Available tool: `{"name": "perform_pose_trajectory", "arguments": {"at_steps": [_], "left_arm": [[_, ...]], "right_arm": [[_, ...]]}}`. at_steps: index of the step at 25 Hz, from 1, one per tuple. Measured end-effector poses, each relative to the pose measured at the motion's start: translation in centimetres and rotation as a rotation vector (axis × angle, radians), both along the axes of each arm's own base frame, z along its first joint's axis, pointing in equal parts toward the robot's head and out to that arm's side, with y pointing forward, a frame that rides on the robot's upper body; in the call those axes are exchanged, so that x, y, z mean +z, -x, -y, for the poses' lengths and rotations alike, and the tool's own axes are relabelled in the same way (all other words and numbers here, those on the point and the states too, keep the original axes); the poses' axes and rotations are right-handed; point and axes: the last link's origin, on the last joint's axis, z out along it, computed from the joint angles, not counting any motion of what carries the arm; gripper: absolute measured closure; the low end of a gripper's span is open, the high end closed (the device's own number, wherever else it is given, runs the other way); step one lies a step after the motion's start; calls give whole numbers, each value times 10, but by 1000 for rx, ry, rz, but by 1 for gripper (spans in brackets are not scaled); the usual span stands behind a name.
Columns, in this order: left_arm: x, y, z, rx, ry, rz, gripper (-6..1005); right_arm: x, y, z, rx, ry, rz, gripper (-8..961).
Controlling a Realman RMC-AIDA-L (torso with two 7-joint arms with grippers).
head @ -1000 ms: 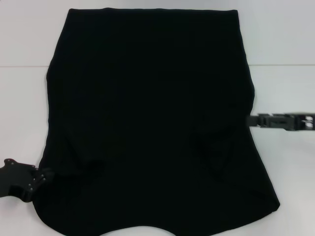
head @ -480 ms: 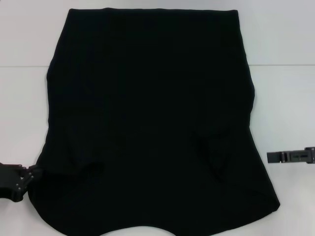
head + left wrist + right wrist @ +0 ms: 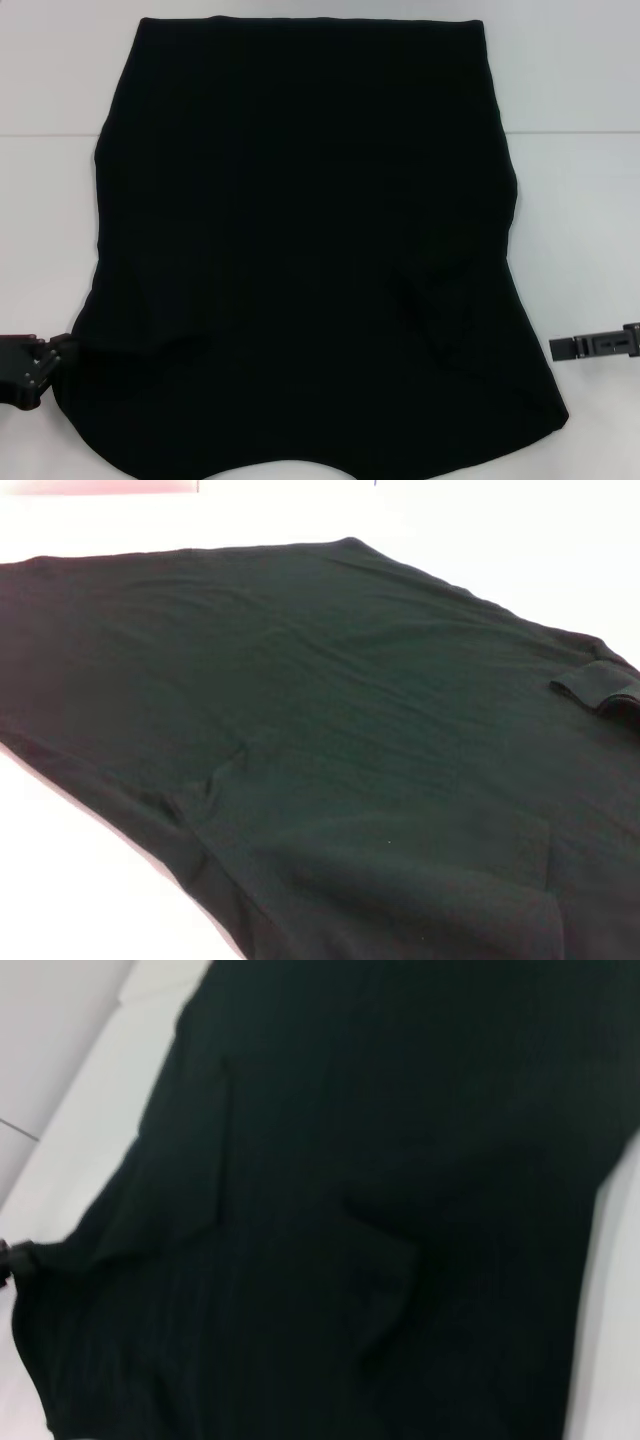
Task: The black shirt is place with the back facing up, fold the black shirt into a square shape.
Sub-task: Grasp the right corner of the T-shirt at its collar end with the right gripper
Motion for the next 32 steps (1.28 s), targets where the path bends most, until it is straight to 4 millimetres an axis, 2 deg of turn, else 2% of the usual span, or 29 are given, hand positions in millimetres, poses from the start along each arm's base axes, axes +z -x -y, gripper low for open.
{"name": "perform_pose_trajectory", "arguments": {"at_steps": [13, 21, 32], "left_arm": [[0, -3, -3, -14, 0, -1, 962], [0, -2, -3, -12, -1, -3, 962], [1, -2, -4, -12, -6, -9, 963]], "right_arm": [[-24, 0, 6, -25, 89, 43, 237], [-31, 3, 7, -32, 113, 42, 250], [-44, 21, 9, 10, 182, 12, 267]]}}
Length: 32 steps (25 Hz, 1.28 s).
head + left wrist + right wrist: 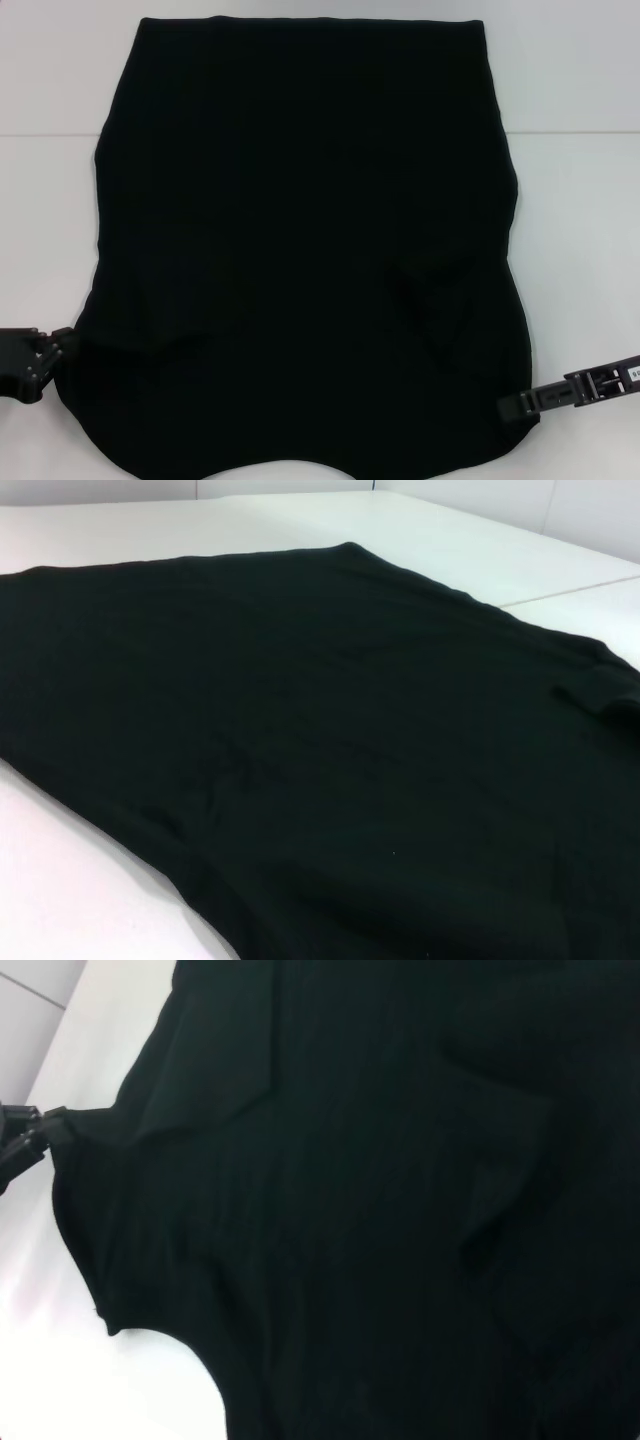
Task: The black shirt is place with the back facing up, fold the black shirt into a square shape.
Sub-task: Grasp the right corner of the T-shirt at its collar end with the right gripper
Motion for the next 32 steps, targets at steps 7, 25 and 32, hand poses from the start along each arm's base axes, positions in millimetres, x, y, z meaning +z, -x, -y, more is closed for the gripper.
{"name": "perform_pose_trajectory", "arguments": {"at_steps": [7, 25, 32], "left_arm": [[0, 0, -1, 1, -3, -4, 962], [4, -1, -3, -6, -24, 4, 962], [6, 1, 1, 13, -42, 30, 963]], "right_arm": [[-1, 3, -2, 10, 10, 7, 279], [-2, 3, -4, 5, 24, 39, 769], [-2, -7, 6, 20, 12, 21, 893]]}}
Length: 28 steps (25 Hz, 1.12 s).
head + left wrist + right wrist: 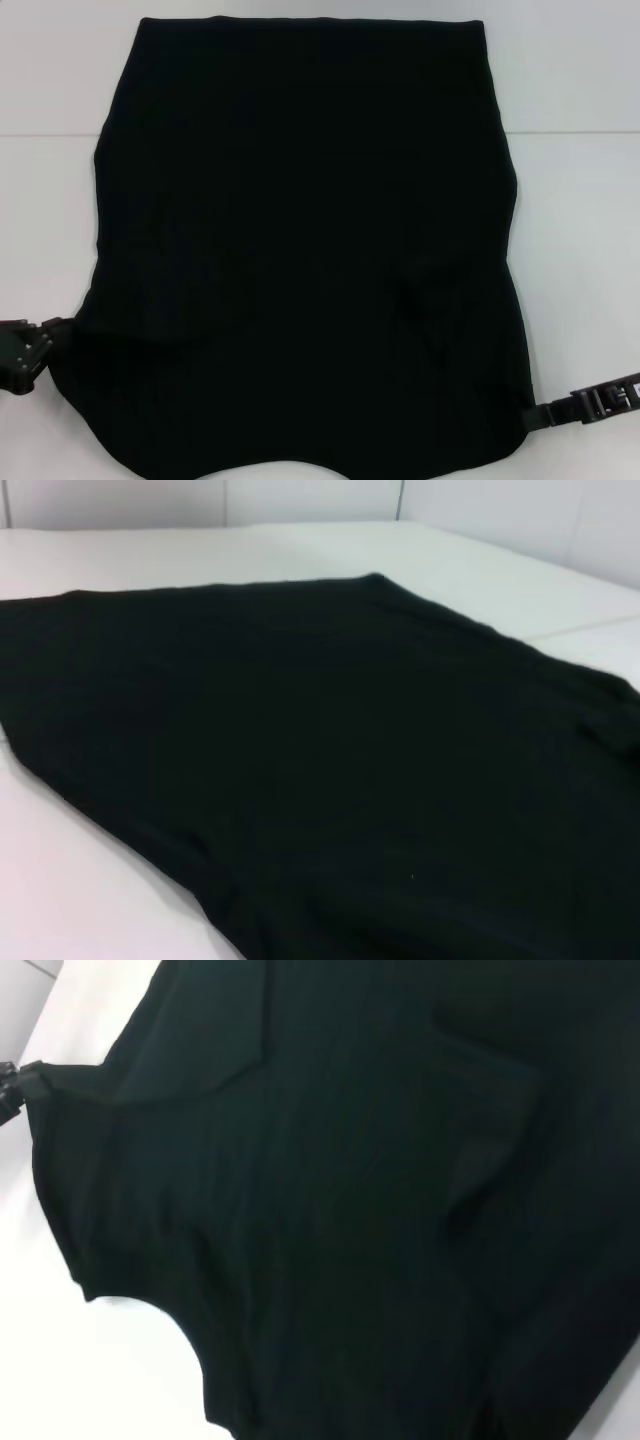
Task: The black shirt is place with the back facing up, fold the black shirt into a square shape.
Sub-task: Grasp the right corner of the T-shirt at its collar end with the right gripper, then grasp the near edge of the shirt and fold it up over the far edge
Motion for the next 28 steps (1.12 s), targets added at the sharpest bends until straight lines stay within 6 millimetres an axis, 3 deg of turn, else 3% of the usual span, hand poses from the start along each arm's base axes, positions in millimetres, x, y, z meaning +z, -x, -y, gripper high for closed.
{"name": "perform_pose_trajectory", "arguments": {"at_steps": [14, 28], "left_arm": [[6, -2, 51, -4, -33, 232, 963], [-12, -3, 90, 26, 23, 349, 963]], "right_arm": [[25, -35, 43, 40, -74, -107, 911], [53, -60, 84, 58, -93, -147, 910]]}}
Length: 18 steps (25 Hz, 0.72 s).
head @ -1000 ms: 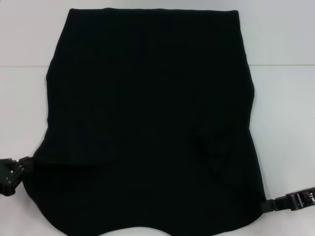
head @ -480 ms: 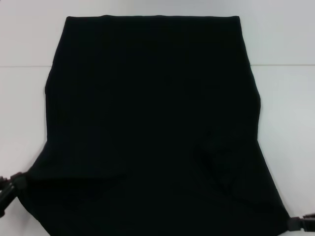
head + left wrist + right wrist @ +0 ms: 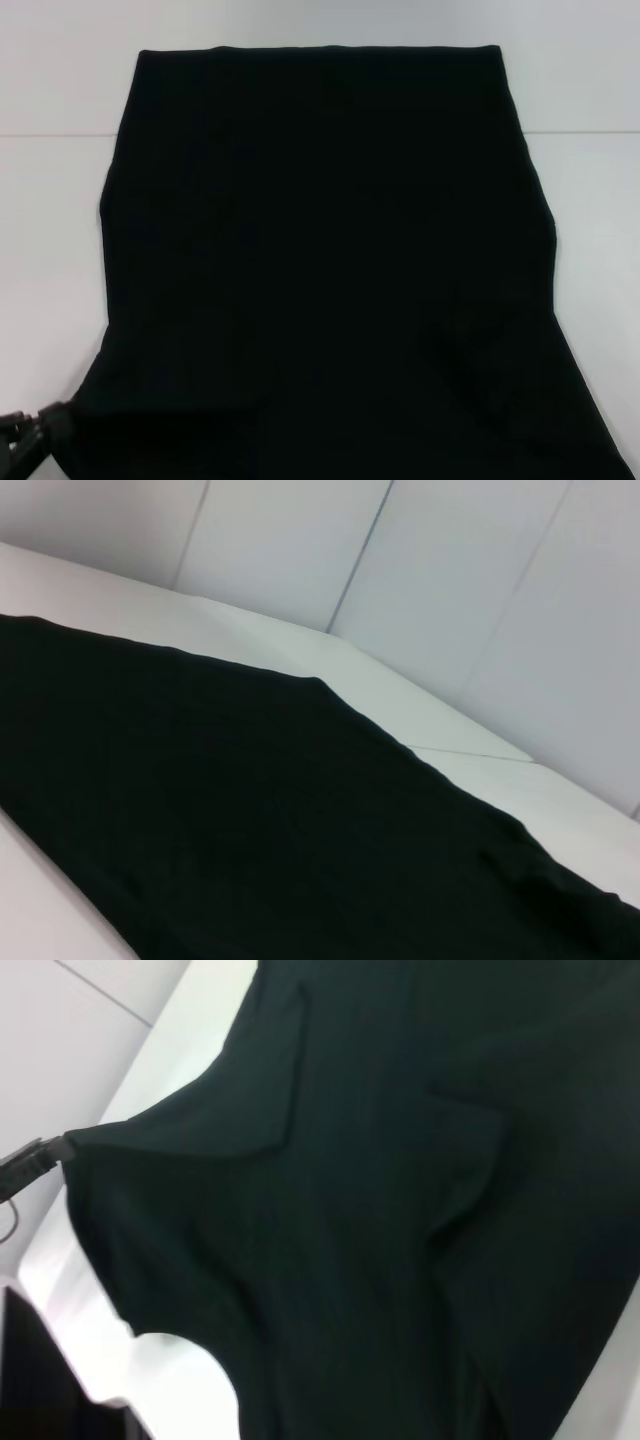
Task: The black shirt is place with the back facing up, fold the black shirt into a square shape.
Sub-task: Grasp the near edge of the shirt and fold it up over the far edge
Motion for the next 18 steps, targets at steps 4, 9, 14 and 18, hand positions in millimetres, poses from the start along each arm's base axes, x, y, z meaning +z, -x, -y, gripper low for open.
{"name": "perform_pose_trajectory", "arguments": {"at_steps": [4, 9, 14, 18], "left_arm": [[-2, 1, 11, 10, 16, 19, 963], [-2, 0, 15, 19, 17, 42, 963], [8, -12, -24, -19, 12, 61, 962], [20, -28, -79, -57, -12, 59, 962]], "right_arm": [[2, -3, 14, 0, 19, -21, 910], [5, -7, 22, -15, 13, -31, 910], [11, 3, -8, 16, -55, -19, 910], [15, 18, -48, 65, -149, 1, 910]]}}
